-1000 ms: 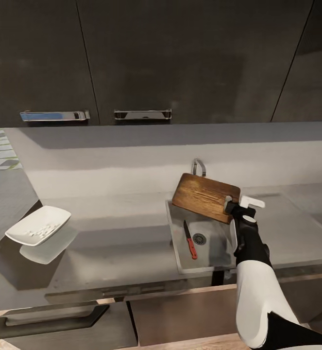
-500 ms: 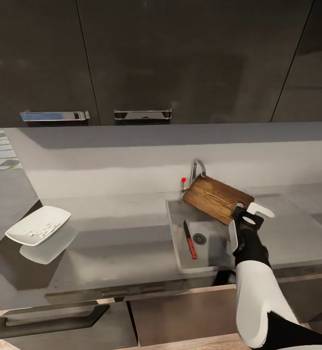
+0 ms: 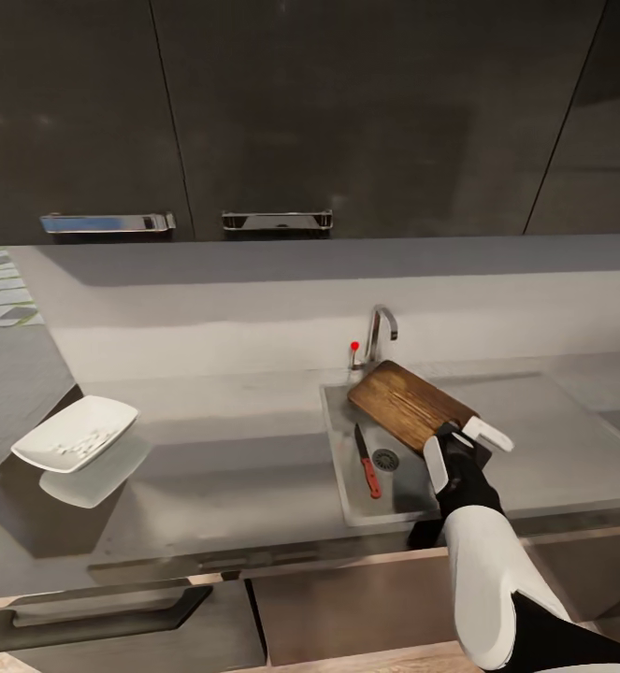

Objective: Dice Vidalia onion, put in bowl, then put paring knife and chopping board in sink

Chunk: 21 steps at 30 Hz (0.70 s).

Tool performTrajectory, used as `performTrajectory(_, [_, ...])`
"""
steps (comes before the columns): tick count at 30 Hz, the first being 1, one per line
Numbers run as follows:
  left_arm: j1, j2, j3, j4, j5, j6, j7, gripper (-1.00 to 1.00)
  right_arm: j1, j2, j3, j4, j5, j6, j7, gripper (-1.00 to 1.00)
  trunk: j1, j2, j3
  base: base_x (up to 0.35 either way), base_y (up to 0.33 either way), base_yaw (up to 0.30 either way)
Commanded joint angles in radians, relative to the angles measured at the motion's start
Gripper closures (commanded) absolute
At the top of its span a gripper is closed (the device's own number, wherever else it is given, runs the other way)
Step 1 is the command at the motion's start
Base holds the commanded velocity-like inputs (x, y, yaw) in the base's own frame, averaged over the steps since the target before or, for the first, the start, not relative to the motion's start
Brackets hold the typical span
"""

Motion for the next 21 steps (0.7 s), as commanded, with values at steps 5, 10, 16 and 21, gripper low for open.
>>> performTrajectory(5, [0.000, 0.001, -0.006, -0.003, 0.007, 0.002, 0.008, -1.00, -0.001, 0.001, -0.001, 0.000, -0.007, 0.007, -0.005, 1.00, 0.001, -0.002, -0.002, 0.000, 0.115, 0.000])
performTrajectory(10, [0.000, 0.001, -0.006, -0.003, 0.007, 0.002, 0.008, -1.00, -0.001, 0.001, -0.001, 0.000, -0.022, 0.008, -0.006, 1.00, 0.001, -0.002, -0.002, 0.000, 0.039, 0.000])
performTrajectory(16, [0.000, 0.001, -0.006, -0.002, 0.007, 0.002, 0.008, -1.00, -0.001, 0.001, -0.002, -0.005, -0.077, 0.009, -0.007, 1.00, 0.001, -0.002, -0.002, 0.044, 0.180, 0.000])
performTrajectory(21, [0.000, 0.001, -0.006, -0.001, 0.007, 0.002, 0.008, -1.00, -0.001, 0.001, -0.006, -0.007, -0.091, 0.008, -0.008, 1.00, 0.001, -0.002, -0.002, 0.048, 0.174, 0.000])
